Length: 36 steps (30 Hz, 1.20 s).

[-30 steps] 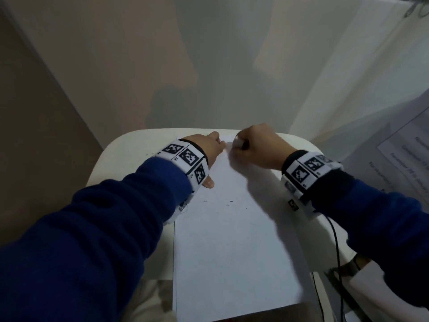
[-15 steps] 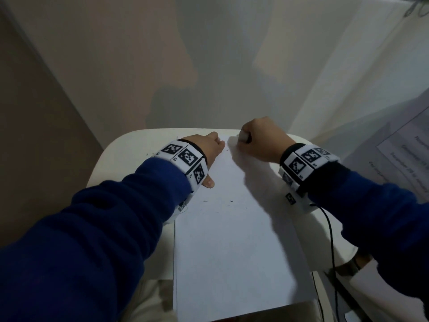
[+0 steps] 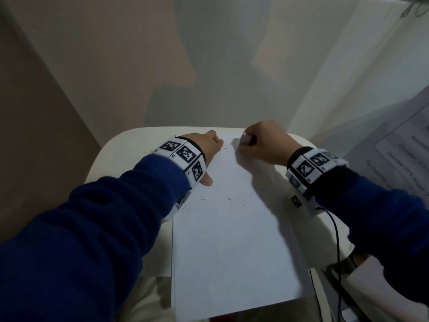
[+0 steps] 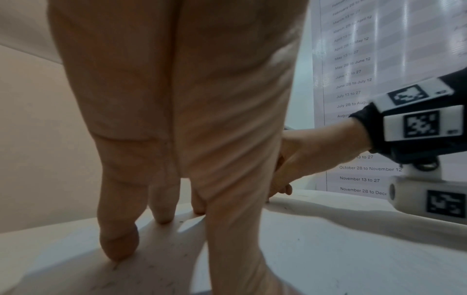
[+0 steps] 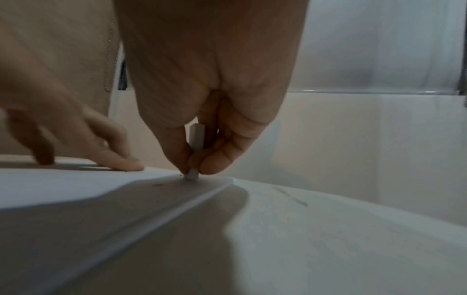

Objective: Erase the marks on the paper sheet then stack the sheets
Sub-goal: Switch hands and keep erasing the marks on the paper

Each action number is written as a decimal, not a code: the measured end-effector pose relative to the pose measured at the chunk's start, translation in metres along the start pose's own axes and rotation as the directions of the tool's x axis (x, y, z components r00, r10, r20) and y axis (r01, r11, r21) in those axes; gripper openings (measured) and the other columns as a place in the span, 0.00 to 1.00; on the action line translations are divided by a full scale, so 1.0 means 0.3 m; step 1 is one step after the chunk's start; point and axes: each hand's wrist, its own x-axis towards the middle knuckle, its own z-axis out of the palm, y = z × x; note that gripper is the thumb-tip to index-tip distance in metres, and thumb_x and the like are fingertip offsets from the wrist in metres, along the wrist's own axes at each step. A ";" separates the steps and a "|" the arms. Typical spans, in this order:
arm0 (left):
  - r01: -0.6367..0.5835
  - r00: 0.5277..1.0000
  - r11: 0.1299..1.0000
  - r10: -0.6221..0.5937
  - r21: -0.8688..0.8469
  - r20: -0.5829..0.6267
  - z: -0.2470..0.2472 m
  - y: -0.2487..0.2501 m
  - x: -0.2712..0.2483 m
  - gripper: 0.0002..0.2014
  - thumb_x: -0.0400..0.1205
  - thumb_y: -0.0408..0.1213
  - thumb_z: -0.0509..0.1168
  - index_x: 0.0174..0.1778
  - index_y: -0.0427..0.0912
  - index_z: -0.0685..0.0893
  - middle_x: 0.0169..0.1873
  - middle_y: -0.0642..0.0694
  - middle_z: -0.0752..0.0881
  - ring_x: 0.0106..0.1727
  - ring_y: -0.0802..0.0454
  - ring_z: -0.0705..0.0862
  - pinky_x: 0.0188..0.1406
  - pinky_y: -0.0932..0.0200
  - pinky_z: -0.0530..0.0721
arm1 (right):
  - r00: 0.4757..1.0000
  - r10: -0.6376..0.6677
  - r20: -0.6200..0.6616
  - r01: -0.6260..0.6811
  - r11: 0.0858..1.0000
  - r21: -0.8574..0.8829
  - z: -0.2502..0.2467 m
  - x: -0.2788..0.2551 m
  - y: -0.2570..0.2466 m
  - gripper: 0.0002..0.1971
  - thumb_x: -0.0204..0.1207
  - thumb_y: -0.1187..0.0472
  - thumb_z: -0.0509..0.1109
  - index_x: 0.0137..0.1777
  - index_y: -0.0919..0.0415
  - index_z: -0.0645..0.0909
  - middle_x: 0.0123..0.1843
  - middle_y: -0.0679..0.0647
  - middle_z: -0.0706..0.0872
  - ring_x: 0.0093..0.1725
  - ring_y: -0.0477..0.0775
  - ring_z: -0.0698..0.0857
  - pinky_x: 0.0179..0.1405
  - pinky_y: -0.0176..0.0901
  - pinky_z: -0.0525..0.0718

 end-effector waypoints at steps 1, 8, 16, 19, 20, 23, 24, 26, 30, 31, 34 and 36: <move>-0.002 1.000 1.000 0.002 -0.001 0.000 -0.001 0.001 -0.001 0.56 0.73 0.55 0.79 0.88 0.43 0.51 0.83 0.48 0.58 0.77 0.44 0.73 0.66 0.49 0.79 | 0.999 0.037 -0.023 -0.036 0.999 0.013 -0.010 0.017 0.023 0.10 0.71 0.63 0.70 0.28 0.58 0.79 0.30 0.55 0.84 0.33 0.58 0.80 0.34 0.41 0.73; 0.002 1.000 1.000 -0.002 0.001 0.009 0.002 -0.004 0.001 0.56 0.71 0.54 0.80 0.88 0.44 0.53 0.83 0.49 0.58 0.76 0.44 0.74 0.69 0.44 0.81 | 0.999 -0.027 0.025 0.027 0.999 0.023 0.005 -0.028 -0.017 0.14 0.72 0.62 0.71 0.26 0.54 0.74 0.24 0.45 0.76 0.24 0.45 0.73 0.27 0.35 0.67; 0.007 1.000 1.000 -0.007 0.005 0.013 0.003 0.000 -0.001 0.56 0.72 0.55 0.80 0.88 0.44 0.51 0.84 0.49 0.57 0.77 0.44 0.74 0.67 0.46 0.81 | 1.000 -0.010 -0.012 0.010 1.000 -0.006 0.006 -0.010 0.008 0.09 0.71 0.63 0.69 0.31 0.65 0.80 0.29 0.57 0.83 0.29 0.56 0.77 0.27 0.39 0.72; 0.005 1.000 1.000 -0.005 0.000 0.017 0.002 -0.005 0.002 0.57 0.73 0.55 0.79 0.89 0.44 0.50 0.85 0.49 0.55 0.78 0.44 0.72 0.69 0.47 0.80 | 1.000 -0.004 -0.027 0.004 1.000 -0.014 0.004 -0.013 0.037 0.10 0.72 0.60 0.71 0.32 0.65 0.81 0.30 0.58 0.85 0.30 0.58 0.78 0.29 0.41 0.70; 0.003 1.000 1.000 -0.003 -0.006 0.019 0.000 -0.005 0.003 0.57 0.73 0.55 0.79 0.89 0.44 0.49 0.85 0.49 0.55 0.78 0.44 0.72 0.68 0.48 0.79 | 0.998 0.034 -0.052 -0.034 0.999 0.004 -0.009 0.001 0.057 0.10 0.72 0.60 0.71 0.31 0.64 0.81 0.31 0.58 0.85 0.32 0.59 0.80 0.32 0.43 0.73; 0.002 1.000 1.000 -0.002 0.001 0.021 0.004 -0.006 0.007 0.57 0.72 0.56 0.80 0.88 0.44 0.51 0.84 0.49 0.57 0.76 0.44 0.74 0.67 0.48 0.81 | 0.995 0.066 -0.075 -0.064 0.998 0.029 -0.025 0.015 0.057 0.13 0.71 0.64 0.69 0.26 0.57 0.75 0.28 0.53 0.82 0.30 0.56 0.79 0.32 0.41 0.72; 0.001 1.000 1.000 -0.002 0.004 0.020 0.007 -0.007 0.009 0.56 0.71 0.56 0.80 0.88 0.44 0.52 0.83 0.49 0.58 0.75 0.44 0.75 0.66 0.47 0.82 | 0.998 0.044 -0.054 -0.043 0.999 0.021 -0.015 0.005 0.033 0.13 0.71 0.63 0.69 0.26 0.56 0.75 0.27 0.51 0.80 0.28 0.52 0.77 0.31 0.40 0.71; 0.001 1.000 1.000 -0.001 0.009 0.014 0.009 -0.009 0.010 0.55 0.71 0.56 0.80 0.87 0.44 0.54 0.82 0.49 0.59 0.74 0.44 0.76 0.66 0.45 0.82 | 1.000 -0.011 -0.003 0.011 1.000 0.026 0.014 -0.028 -0.013 0.11 0.72 0.62 0.70 0.28 0.62 0.77 0.26 0.52 0.79 0.25 0.49 0.73 0.26 0.37 0.69; 0.001 1.000 1.000 -0.002 0.012 0.026 0.004 -0.007 0.010 0.57 0.72 0.56 0.79 0.88 0.45 0.50 0.84 0.49 0.56 0.76 0.44 0.74 0.68 0.45 0.81 | 0.997 0.044 -0.065 -0.041 0.998 0.042 -0.002 0.006 0.026 0.10 0.71 0.63 0.71 0.29 0.62 0.78 0.28 0.55 0.82 0.29 0.54 0.76 0.32 0.40 0.70; 0.002 1.000 1.000 -0.002 0.017 0.029 0.004 -0.005 0.010 0.58 0.72 0.56 0.79 0.88 0.45 0.49 0.84 0.49 0.56 0.77 0.44 0.74 0.69 0.45 0.81 | 0.995 0.063 -0.081 -0.059 0.997 0.049 -0.012 0.021 0.036 0.10 0.70 0.64 0.69 0.29 0.60 0.78 0.29 0.55 0.82 0.30 0.55 0.77 0.33 0.38 0.70; 0.001 1.000 1.000 -0.001 0.022 0.027 0.007 -0.004 0.012 0.56 0.71 0.56 0.80 0.87 0.44 0.53 0.83 0.48 0.58 0.75 0.43 0.75 0.67 0.44 0.82 | 0.999 0.014 -0.039 -0.014 1.000 0.020 0.010 0.013 -0.015 0.10 0.72 0.62 0.68 0.30 0.64 0.79 0.30 0.58 0.84 0.31 0.59 0.78 0.30 0.45 0.74; -0.001 1.000 1.000 0.001 0.024 0.012 0.011 -0.007 0.014 0.55 0.70 0.55 0.81 0.86 0.44 0.55 0.81 0.47 0.61 0.74 0.43 0.76 0.67 0.43 0.82 | 0.998 -0.067 -0.010 0.067 0.998 0.003 0.040 -0.024 -0.054 0.14 0.74 0.60 0.69 0.30 0.67 0.78 0.26 0.60 0.81 0.27 0.59 0.74 0.25 0.39 0.71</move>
